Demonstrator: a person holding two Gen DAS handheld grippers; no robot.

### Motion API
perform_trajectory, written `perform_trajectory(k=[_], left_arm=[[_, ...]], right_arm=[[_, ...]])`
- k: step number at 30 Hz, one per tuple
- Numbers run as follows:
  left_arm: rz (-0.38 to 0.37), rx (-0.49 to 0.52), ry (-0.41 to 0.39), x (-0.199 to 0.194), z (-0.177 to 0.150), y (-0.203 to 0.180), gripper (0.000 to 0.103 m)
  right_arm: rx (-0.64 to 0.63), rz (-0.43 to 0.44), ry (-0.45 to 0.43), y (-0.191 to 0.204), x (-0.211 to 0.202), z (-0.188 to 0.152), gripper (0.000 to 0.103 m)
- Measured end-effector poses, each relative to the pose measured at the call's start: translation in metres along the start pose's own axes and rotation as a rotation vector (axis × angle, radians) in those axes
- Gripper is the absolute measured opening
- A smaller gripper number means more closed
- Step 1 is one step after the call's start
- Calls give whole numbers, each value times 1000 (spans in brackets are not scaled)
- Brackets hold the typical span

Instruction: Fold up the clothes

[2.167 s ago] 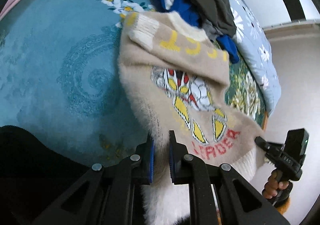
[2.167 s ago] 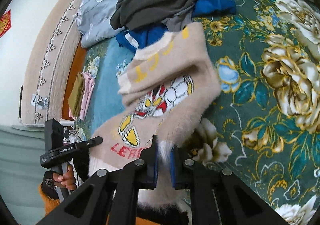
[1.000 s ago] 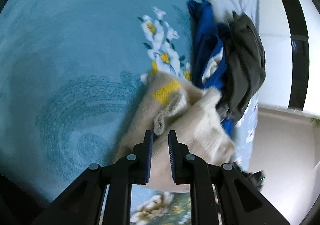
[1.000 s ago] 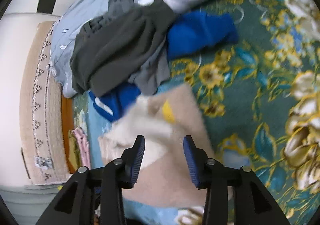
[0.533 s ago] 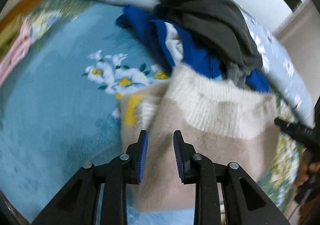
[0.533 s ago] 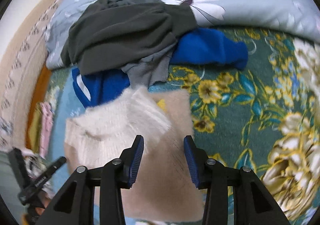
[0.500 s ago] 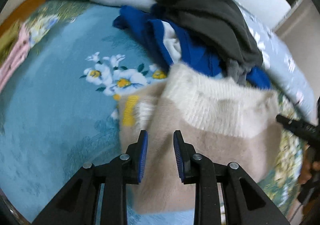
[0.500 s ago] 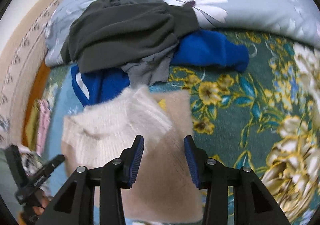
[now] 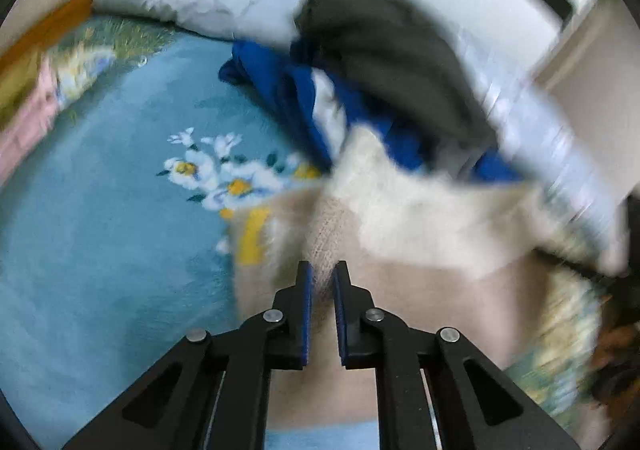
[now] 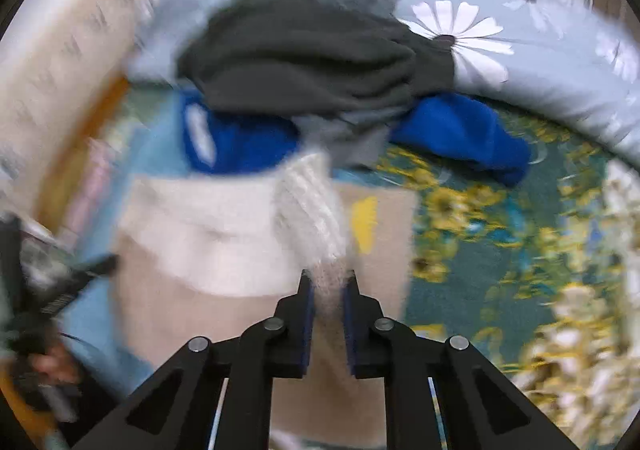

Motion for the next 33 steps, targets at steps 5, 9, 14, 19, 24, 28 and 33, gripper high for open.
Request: perform_trajectory(k=[5,9,14,19,24,28,33], left_arm=[[-21,-194,17,8,-3,43,7],[16,-299,61,21,-16,73,0],[-63,-404,55,14,-20,86,0],[-133,-304,55,17,-2,48,3],[-96,-231,97,34,0,23,42],[-41,-196,84,37,-2,17,12],[-58,-200,47,27,-4,19,10]], right_arm=[[230,86,-4,-48,9,5,13],[264,45,32,-61,27,-1,13],[239,6,49,-60,35,-1,13],[213,-4,42,-49,33,3,13],[199,-2,39,-43,30,3,13],[205,0,37,-41,30,3,13],[180,42,27,-26,26,6,13]])
Point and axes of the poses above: each gripper's, at about its wrist camera, not at the fingertips, and x roughly the way its jaws point, y to its left, z to its top, the point moved 8 cm from there along x, roughly the way its jaws point, and after that the axes turned 3 degrees about y, right-handed, at the moved point
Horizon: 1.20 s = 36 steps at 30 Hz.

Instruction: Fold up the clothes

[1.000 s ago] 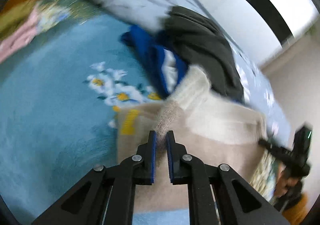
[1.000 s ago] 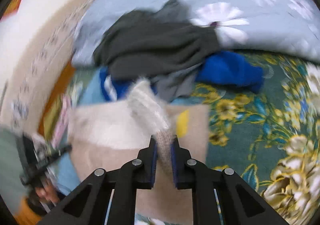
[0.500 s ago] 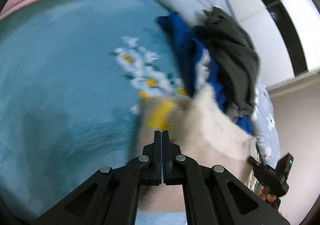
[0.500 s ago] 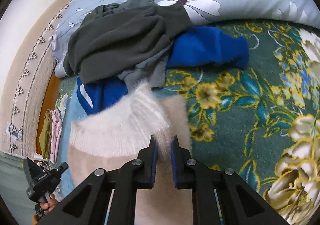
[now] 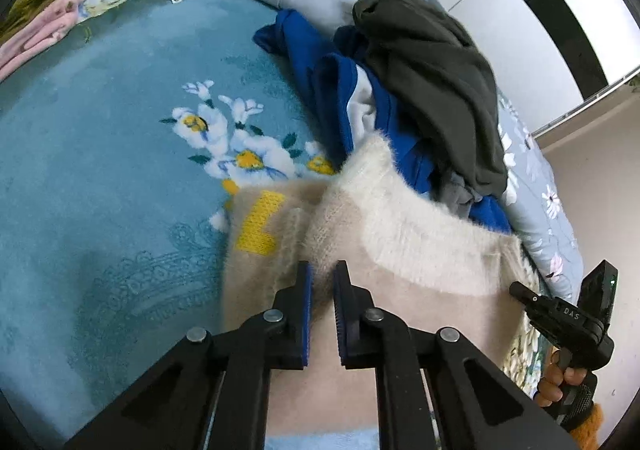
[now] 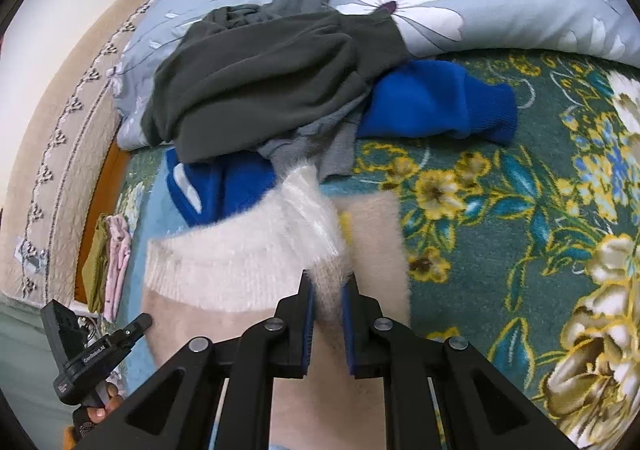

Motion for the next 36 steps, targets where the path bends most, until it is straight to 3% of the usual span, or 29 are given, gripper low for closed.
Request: perform_trajectory(k=[3,10,19,24,27,32,34,36], left_arm=[[-19,-55,-15,-8,-4,15,10],[50,-46,20,7,-8,29,10],[112,-32,62,22,-8,36,10],[102,-56,75,16,-8,36,15],[83,-66,33,-3,-4,32,15],[78,73,-9,-19,4,-2,15],[66,150,14,-14,4,-24,16],[68,216,56,-1,-2,-38,16]], right_arm=[[-7,28,-8,5,-6,1,13],[39,-68,32,-22,15,-1,13],[61,-112,38,-35,30,-2,14],[65,-115,45,-35,28,-2,19],[36,-130,5,-26,11,-2,20],[-118,-255,-106,0,-20,4,22],[-204,-227,-65,21,-10,-2,23],[-263,-167,30,34,8,-15,21]])
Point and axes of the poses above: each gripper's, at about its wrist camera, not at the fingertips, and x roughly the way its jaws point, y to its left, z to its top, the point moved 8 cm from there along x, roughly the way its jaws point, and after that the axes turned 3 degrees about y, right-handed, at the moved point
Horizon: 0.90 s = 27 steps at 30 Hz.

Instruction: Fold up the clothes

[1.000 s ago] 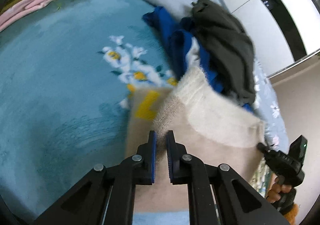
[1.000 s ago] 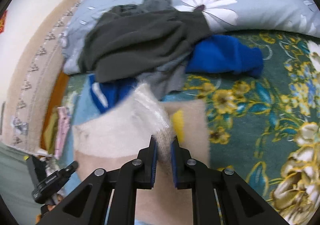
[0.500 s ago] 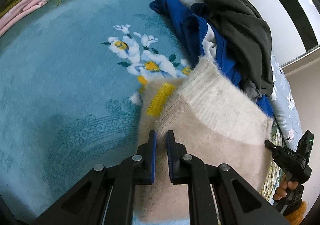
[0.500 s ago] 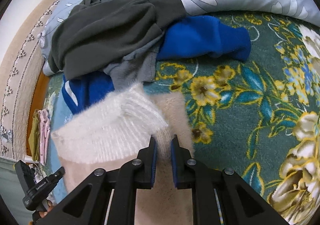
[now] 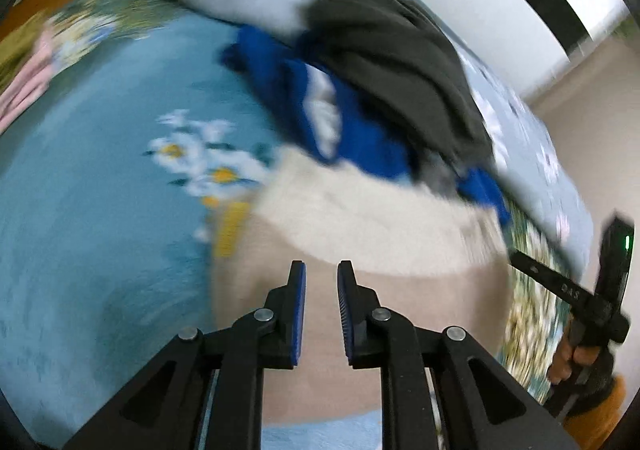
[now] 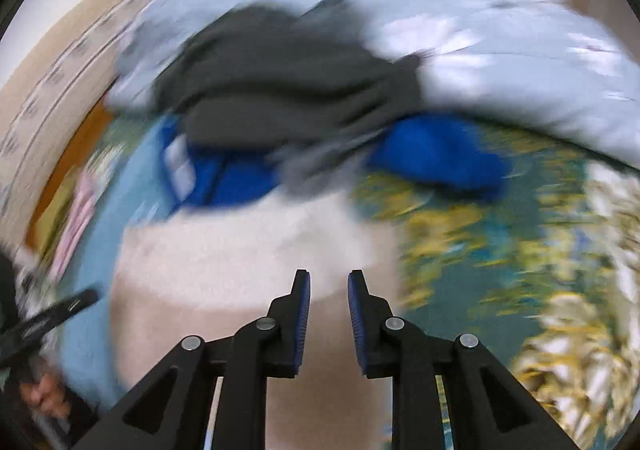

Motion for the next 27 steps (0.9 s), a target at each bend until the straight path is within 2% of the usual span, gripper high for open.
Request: perform_trajectory(k=[3,7,13,24,27], left_arm=[[29,-10,34,16,-8,6,16],[56,-57,60,24,-21,26,16],[92,-19,81,29,-21,25,16],[116,3,95,33,-27,26,16],[98,-30,100,29,-26,28,16]], right_arm=[[6,-78,24,-15,10,-7,21],[84,-31,30,-32,22,-9,21],[112,-49,39,-34,35,-5,21],[130,-49,30,-33,46,-4,21],[140,-41,30,-33,45,-3,21]])
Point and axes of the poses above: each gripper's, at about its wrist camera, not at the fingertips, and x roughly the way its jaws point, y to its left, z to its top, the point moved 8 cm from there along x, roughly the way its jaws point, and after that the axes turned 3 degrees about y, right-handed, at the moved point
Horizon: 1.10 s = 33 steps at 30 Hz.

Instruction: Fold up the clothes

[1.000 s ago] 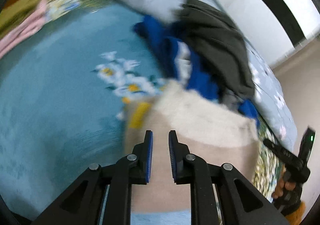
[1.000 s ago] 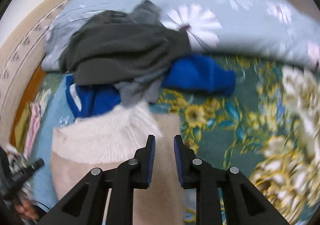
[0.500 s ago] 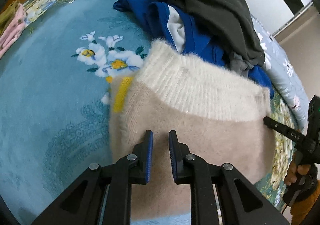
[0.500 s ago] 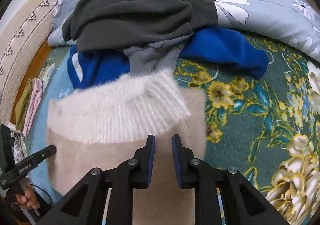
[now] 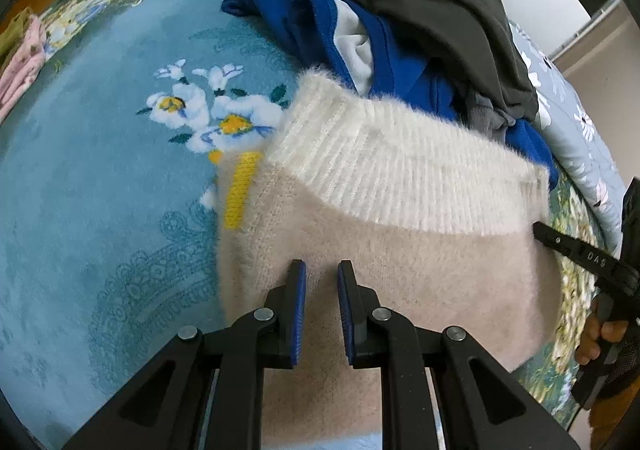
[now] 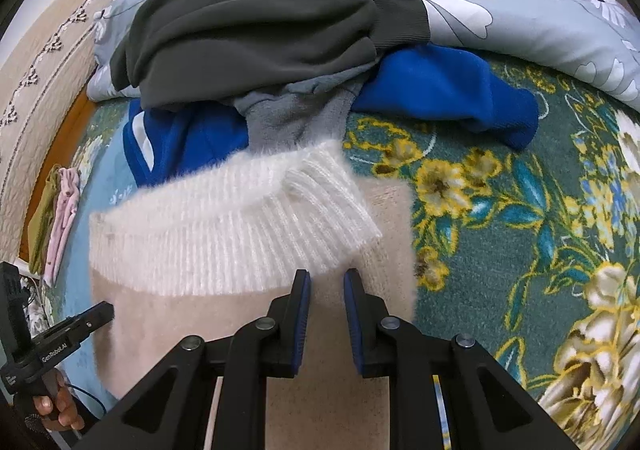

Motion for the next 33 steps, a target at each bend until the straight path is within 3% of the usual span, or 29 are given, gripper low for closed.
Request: perform_trajectory(k=[4,9,11,15,23,30,33], left_arm=[[-69,-82,-27,-16,-2,6,17],[-148,-143,-75,-40,-4,21,43],[-154,-168,-75,-41,-5,29,51],[-166,-217,-34,-21,-5,36,63],[-240,-302,29,14,-4,41,65],[-304,-341,43,27,1,40,67],[-281,-315,36,27,2,37,54]], right_arm=[[21,38,-10,1,-7,0,25],[54,157,-47,-1,-32,-7,48],[51,150,-80,-7,-45,-9,62],[94,155,-90,-28,-52,-12,65],[174,212,-20,-45,-33,-31,65],[209,246,-13,-46,-30,-30,65],[232,279,-9,-47,-27,-29,66]])
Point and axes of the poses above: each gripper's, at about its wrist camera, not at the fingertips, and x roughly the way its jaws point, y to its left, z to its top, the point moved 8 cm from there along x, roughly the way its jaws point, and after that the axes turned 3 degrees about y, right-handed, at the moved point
